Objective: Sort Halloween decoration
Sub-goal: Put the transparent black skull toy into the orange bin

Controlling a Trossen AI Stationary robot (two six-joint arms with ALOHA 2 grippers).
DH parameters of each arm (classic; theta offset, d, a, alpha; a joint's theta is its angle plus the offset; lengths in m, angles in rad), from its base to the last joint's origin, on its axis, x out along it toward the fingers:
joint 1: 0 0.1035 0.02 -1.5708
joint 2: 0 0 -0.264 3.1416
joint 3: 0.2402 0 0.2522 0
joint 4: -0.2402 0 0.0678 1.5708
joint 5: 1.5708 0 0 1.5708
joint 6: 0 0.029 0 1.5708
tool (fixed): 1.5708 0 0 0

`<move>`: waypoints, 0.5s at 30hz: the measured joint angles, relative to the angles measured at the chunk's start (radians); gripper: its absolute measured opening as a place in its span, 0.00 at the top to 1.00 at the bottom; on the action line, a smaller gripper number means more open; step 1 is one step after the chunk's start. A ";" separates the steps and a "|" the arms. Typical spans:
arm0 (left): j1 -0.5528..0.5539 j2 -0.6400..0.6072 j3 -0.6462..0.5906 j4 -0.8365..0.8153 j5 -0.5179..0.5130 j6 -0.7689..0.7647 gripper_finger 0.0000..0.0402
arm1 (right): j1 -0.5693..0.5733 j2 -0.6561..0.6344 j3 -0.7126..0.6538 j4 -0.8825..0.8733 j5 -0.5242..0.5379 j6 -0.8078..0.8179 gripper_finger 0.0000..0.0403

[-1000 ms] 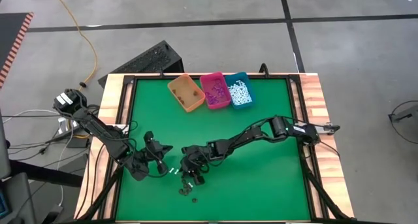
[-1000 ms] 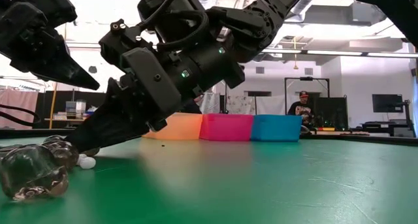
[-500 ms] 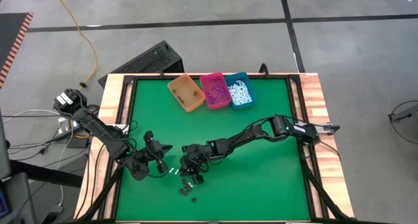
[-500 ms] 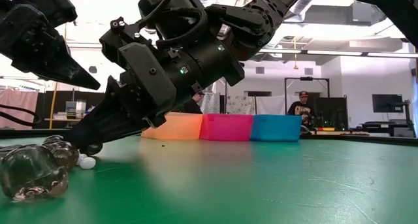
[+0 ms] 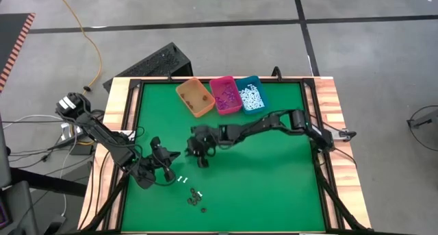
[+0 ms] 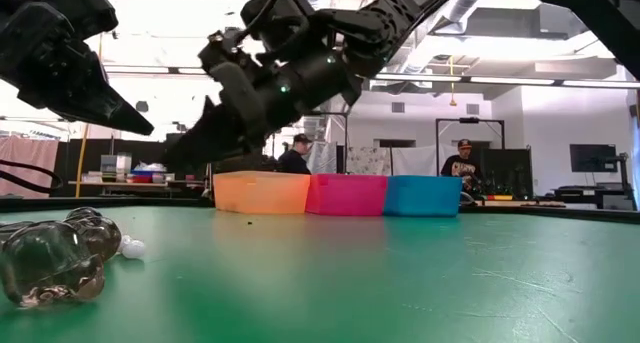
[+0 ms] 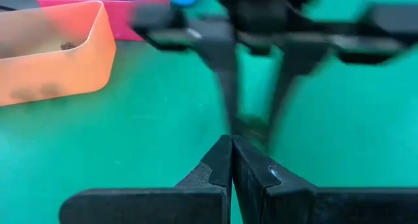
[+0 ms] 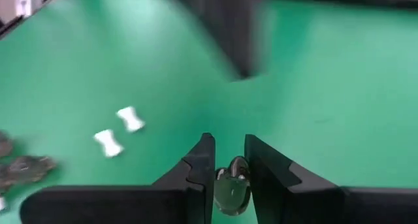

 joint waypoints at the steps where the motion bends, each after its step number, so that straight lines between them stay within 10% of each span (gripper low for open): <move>1: 0.000 -0.006 0.000 -0.002 0.000 0.000 1.00 | -0.018 -0.010 0.000 -0.002 0.000 -0.013 0.76; 15: -0.001 -0.130 0.000 -0.066 -0.070 0.027 1.00 | -0.305 -0.112 0.002 -0.032 0.145 -0.093 0.75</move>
